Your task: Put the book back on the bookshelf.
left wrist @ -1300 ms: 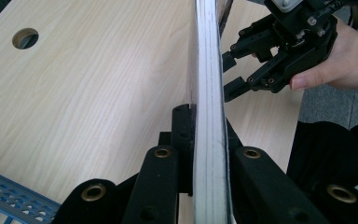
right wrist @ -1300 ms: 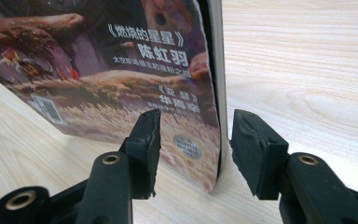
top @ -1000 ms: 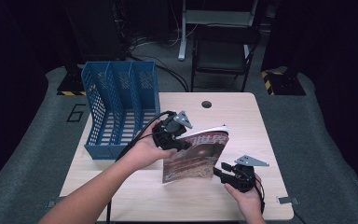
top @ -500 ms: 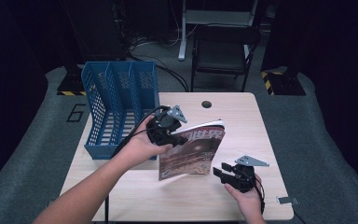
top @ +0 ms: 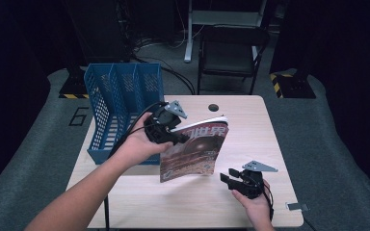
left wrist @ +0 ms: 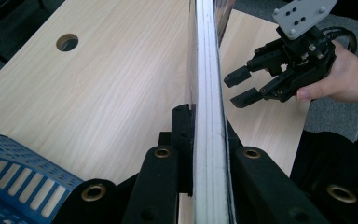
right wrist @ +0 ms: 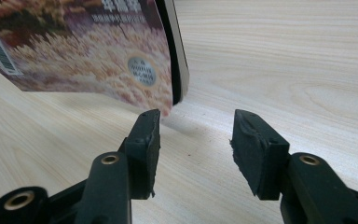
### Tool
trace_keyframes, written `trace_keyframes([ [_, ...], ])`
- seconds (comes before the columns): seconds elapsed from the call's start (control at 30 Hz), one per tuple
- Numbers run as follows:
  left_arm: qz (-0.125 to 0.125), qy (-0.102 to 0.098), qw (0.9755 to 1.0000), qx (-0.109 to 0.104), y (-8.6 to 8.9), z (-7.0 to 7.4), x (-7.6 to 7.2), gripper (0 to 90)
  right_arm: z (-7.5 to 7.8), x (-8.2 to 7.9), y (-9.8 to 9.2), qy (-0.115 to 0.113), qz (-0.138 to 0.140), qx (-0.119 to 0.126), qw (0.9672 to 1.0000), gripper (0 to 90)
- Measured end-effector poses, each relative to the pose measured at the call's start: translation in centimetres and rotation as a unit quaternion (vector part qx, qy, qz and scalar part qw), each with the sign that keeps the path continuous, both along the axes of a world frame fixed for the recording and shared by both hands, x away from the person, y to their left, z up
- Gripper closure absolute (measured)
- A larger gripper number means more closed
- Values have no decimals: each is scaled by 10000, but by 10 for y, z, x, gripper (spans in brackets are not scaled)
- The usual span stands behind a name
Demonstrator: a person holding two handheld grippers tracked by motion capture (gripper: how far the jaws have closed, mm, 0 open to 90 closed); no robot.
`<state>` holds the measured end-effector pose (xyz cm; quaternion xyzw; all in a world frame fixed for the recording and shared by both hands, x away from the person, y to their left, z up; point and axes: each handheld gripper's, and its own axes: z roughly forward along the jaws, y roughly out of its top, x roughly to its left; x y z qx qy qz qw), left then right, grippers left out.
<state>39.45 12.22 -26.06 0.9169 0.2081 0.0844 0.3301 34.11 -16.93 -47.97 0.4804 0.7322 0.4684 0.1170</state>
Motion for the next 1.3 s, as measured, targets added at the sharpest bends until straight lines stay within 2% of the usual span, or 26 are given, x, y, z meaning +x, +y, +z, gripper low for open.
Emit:
trace_keyframes([
  [0.27, 174, 17, 9998, -83, 8, 7, 2, 838, -1, 0, 0, 5, -21, -20, 10000, 514],
  [0.53, 270, -33, 9996, -52, 14, 19, 6, 838, -3, 1, 1, 41, 14, 13, 10000, 513],
  [1.0, 259, -95, 9996, -57, 9, 40, 10, 838, -3, 1, 0, 41, -27, -21, 10000, 512],
  [1.27, 214, -108, 9997, -89, 4, 45, 10, 838, -3, 1, 0, 68, -56, -7, 10000, 511],
  [1.3, 211, -99, 9997, -88, 2, 45, 10, 838, -3, 1, -1, 58, 13, 17, 10000, 510],
])
